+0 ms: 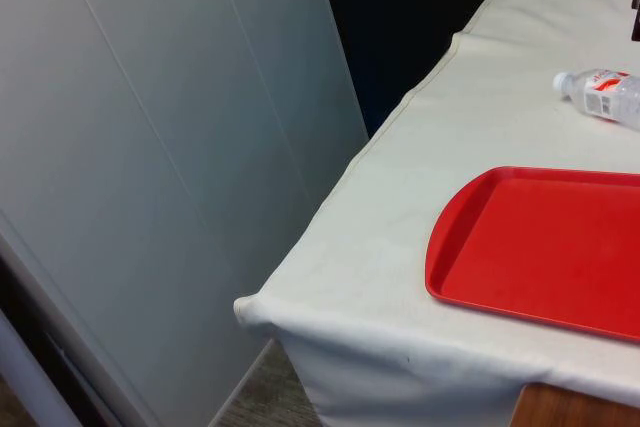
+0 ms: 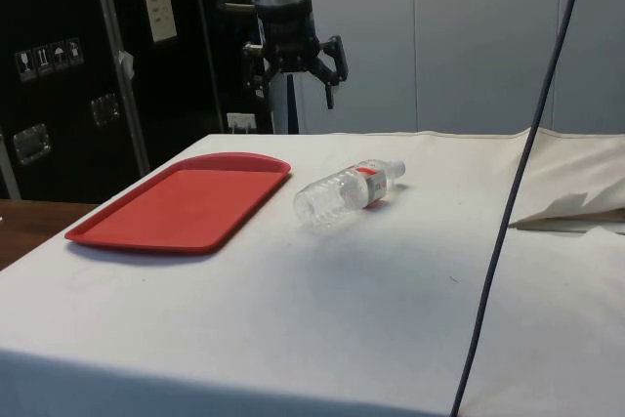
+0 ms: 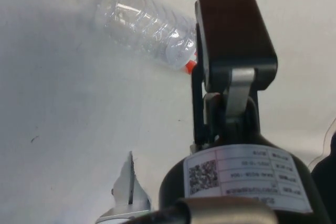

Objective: Place the bottle upright on the tray.

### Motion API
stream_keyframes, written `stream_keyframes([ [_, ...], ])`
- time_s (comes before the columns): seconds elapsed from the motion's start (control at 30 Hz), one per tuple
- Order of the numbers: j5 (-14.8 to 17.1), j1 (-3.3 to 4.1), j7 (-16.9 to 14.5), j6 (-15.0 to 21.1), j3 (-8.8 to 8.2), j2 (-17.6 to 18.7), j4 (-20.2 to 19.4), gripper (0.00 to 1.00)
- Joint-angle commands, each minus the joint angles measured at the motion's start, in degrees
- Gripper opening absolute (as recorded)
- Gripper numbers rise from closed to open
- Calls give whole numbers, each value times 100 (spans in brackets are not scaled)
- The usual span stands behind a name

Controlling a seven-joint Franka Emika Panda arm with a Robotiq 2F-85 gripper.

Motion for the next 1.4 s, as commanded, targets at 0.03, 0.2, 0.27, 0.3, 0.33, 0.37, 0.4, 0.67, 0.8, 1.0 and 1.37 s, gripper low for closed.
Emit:
stream_keyframes([
  [0.03,17,-11,6,29,-11,-23,-34,100],
  [0.2,63,-6,52,11,-40,-46,-97,100],
  [0.27,74,-11,63,11,-40,-46,-109,100],
  [0.3,74,-11,63,11,-40,-46,-109,100],
  [0.33,103,-11,92,17,-40,-40,-126,100],
  [0.37,120,-11,103,23,-40,-40,-138,100],
  [0.4,143,-11,115,29,-40,-40,-149,100],
  [0.67,338,-17,155,52,-46,-40,-252,100],
  [0.8,533,-23,120,63,-40,-69,-332,100],
  [1.0,728,-29,86,69,-40,-103,-407,100],
  [1.37,1180,-29,40,63,-40,-201,-590,100],
])
